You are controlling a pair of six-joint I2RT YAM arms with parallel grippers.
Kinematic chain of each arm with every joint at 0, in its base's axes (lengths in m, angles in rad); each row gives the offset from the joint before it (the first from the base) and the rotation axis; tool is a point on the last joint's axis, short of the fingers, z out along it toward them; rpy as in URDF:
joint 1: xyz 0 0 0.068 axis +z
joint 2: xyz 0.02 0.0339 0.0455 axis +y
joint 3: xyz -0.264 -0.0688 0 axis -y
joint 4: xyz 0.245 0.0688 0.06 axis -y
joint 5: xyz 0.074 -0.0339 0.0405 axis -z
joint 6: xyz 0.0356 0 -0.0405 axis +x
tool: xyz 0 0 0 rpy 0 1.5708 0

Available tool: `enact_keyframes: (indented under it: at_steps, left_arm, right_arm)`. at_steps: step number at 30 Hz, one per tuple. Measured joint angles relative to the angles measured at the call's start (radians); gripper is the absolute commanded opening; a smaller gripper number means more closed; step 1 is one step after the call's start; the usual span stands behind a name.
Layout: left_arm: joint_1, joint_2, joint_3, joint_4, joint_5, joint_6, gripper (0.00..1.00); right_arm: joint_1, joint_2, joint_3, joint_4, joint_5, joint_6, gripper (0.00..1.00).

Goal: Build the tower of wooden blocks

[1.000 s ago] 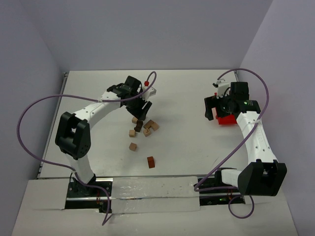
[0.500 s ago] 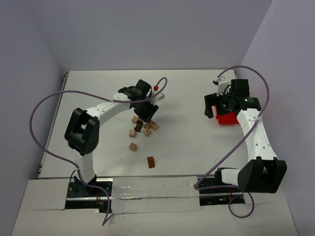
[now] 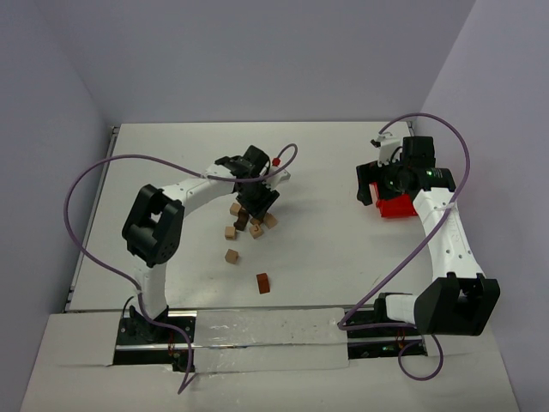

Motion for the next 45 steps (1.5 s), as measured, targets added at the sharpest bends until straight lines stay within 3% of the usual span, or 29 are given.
enact_keyframes:
  at_steps: [17, 23, 29, 36, 45]
  left_arm:
    - [-0.001, 0.042, 0.0, 0.027, -0.01, 0.0, 0.61]
    - [-0.013, 0.071, 0.0, 0.05, -0.019, -0.013, 0.57]
    - [-0.023, 0.085, -0.011, 0.074, -0.046, -0.028, 0.2]
    - [-0.023, 0.085, -0.011, 0.083, -0.053, -0.031, 0.0]
    - [0.026, 0.048, 0.038, -0.01, 0.031, 0.055, 0.0]
  right_arm:
    - [0.0, 0.018, 0.019, -0.024, 0.003, -0.021, 1.0]
    - [0.0, 0.034, 0.032, -0.03, 0.005, -0.026, 1.0]
    - [0.0, 0.042, 0.041, -0.037, 0.018, -0.042, 1.0]
    - [0.0, 0.06, 0.056, -0.043, 0.026, -0.048, 1.0]
    - [0.0, 0.087, 0.103, -0.052, 0.014, -0.048, 1.0]
